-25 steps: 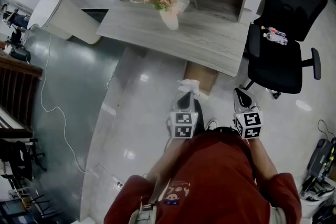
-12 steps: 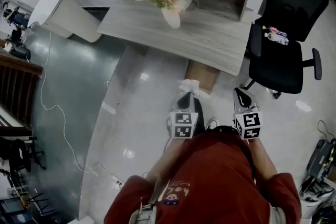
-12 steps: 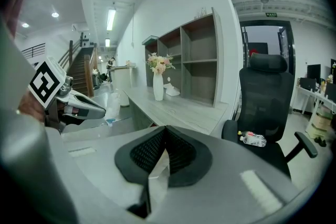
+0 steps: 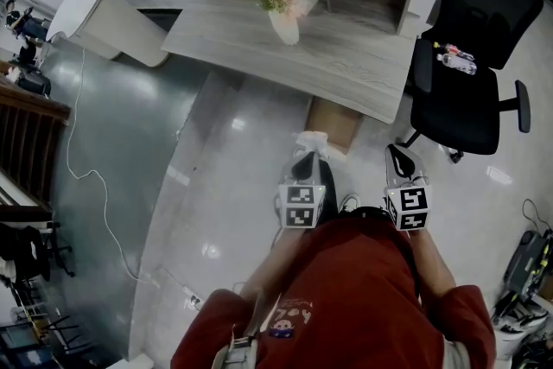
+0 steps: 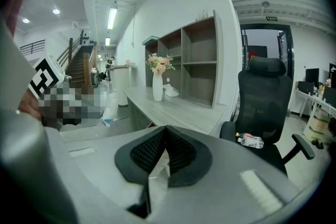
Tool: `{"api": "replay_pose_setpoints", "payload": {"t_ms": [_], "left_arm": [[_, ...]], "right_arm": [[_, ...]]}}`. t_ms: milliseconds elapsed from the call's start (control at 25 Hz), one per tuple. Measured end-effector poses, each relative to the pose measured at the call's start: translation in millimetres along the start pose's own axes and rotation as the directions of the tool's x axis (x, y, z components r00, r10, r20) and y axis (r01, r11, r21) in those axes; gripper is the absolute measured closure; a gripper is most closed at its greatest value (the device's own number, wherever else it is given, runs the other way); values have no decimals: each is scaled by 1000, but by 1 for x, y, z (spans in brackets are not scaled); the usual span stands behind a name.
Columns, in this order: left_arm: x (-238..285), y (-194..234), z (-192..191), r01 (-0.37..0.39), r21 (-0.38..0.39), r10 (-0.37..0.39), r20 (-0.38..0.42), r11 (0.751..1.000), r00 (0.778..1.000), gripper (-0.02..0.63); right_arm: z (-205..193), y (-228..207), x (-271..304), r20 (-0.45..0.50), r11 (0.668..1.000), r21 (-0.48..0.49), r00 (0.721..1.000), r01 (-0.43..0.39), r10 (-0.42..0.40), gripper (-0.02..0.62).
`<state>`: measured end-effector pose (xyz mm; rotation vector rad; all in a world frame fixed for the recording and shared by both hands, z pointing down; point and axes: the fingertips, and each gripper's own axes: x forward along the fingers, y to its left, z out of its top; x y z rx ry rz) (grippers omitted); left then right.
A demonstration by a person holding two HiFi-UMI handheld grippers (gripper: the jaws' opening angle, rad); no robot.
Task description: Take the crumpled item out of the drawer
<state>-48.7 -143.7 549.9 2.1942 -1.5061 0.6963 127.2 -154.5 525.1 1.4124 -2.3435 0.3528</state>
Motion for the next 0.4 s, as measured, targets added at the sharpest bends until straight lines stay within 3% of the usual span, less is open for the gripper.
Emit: {"api": "replay_pose_setpoints", "payload": {"t_ms": [400], "left_arm": [[1,-2,2,-2,14,2,1,1000,1000,609]], "right_arm": [[-4,-8,-4,2,1000,6,1000,23,-23,593]]}}
